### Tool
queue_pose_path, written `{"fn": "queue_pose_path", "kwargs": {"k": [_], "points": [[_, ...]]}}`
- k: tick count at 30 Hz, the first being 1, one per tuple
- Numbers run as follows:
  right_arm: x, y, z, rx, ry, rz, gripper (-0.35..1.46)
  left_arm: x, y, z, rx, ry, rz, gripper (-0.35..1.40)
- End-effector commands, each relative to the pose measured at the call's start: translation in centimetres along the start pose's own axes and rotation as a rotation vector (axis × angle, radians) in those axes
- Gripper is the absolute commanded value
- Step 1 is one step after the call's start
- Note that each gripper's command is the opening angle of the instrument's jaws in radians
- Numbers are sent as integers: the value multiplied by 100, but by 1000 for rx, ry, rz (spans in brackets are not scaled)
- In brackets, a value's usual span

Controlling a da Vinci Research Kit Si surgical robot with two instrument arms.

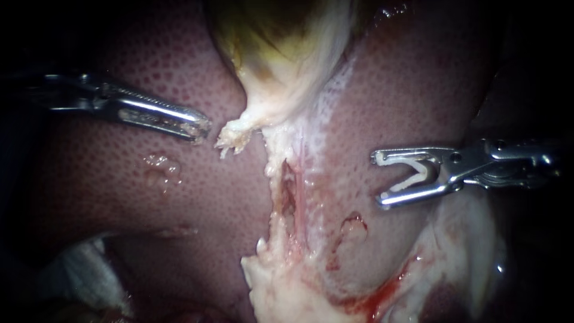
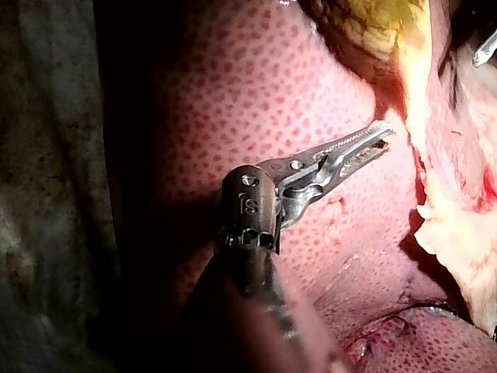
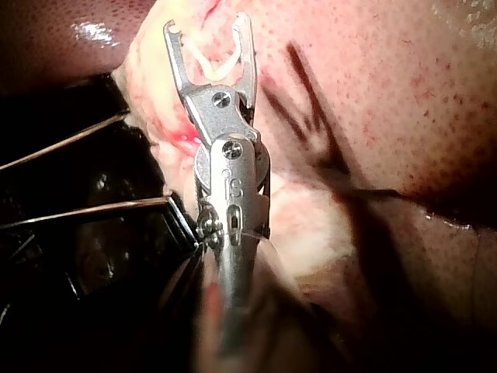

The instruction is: Grabbing gallbladder

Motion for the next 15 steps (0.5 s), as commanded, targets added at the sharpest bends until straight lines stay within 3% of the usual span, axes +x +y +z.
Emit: {"fn": "queue_pose_path", "kwargs": {"k": [1, 6, 15], "points": [[0, 0, 0, 0, 0, 0, 50, 1, 0, -2, 7, 3, -1, -30], [0, 0, 0, 0, 0, 0, 50, 6, 4, -10, 28, 13, -6, 22], [0, 0, 0, 0, 0, 0, 50, 16, 19, -3, 44, 22, -7, 49]]}}
